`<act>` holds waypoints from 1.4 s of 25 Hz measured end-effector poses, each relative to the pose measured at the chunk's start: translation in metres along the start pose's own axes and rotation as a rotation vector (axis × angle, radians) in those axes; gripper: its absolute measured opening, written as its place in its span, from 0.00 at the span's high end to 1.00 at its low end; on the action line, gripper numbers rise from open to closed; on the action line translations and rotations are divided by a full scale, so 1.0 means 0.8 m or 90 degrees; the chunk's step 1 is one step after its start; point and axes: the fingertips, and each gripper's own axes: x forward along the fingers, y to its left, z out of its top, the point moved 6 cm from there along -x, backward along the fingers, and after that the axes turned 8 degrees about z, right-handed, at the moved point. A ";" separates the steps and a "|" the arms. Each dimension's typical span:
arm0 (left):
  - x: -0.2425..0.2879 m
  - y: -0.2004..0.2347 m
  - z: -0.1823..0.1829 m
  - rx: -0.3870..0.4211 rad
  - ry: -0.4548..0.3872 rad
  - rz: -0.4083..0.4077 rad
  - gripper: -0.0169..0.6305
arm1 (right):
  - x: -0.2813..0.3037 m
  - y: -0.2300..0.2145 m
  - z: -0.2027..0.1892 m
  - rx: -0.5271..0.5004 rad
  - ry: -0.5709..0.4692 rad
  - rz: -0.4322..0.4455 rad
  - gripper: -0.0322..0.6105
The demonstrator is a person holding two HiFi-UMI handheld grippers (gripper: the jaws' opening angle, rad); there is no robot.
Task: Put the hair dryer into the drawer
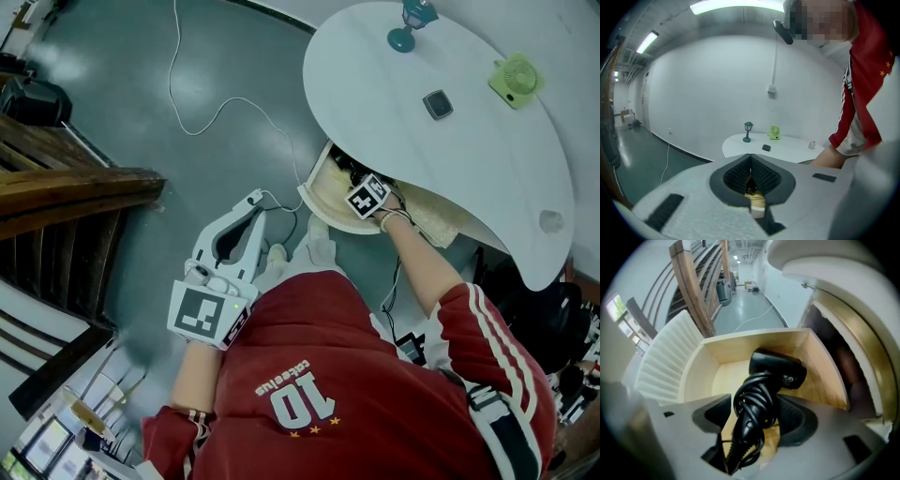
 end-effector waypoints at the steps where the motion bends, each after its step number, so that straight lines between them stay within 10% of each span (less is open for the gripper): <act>1: 0.001 -0.001 0.001 -0.002 -0.001 -0.002 0.97 | -0.006 0.004 -0.001 -0.013 -0.001 0.016 0.48; 17: 0.019 -0.007 0.006 -0.013 -0.003 -0.020 0.97 | -0.023 0.015 -0.031 0.065 -0.067 0.149 0.60; 35: 0.029 -0.002 0.017 -0.012 -0.021 -0.033 0.97 | -0.025 0.013 -0.030 0.016 -0.047 0.083 0.60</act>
